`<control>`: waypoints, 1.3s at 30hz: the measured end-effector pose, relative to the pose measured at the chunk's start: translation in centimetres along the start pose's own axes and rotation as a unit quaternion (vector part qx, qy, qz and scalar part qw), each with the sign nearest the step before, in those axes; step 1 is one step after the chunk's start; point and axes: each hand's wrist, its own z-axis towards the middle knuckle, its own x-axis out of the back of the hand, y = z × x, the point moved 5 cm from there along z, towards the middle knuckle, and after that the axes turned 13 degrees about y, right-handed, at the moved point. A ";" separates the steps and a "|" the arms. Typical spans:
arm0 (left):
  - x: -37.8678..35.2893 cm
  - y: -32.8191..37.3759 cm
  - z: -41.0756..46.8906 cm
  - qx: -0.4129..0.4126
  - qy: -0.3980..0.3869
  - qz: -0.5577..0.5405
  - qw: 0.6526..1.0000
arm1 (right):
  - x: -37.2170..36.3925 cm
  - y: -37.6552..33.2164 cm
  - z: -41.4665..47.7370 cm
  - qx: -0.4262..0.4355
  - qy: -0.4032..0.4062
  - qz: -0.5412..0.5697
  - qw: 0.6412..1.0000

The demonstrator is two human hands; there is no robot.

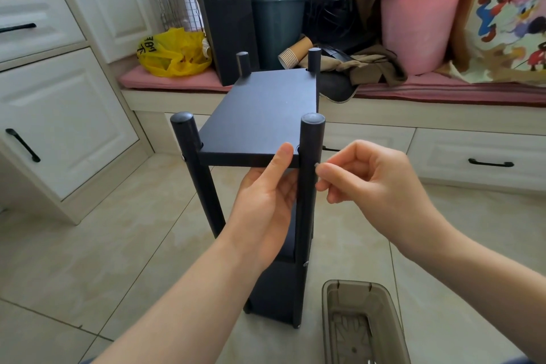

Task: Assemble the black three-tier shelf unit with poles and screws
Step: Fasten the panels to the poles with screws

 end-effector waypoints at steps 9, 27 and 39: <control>-0.4 -0.4 -0.2 -0.004 0.005 -0.023 1.000 | -0.1 -1.4 -0.9 0.155 0.064 -0.152 0.974; -0.5 -0.4 -0.1 -0.014 -0.009 -0.020 1.000 | 0.4 -1.0 -0.2 0.082 0.046 -0.078 0.993; -0.6 -0.6 0.0 -0.023 -0.005 -0.020 1.000 | 0.4 -1.4 -0.6 0.142 0.045 -0.123 0.981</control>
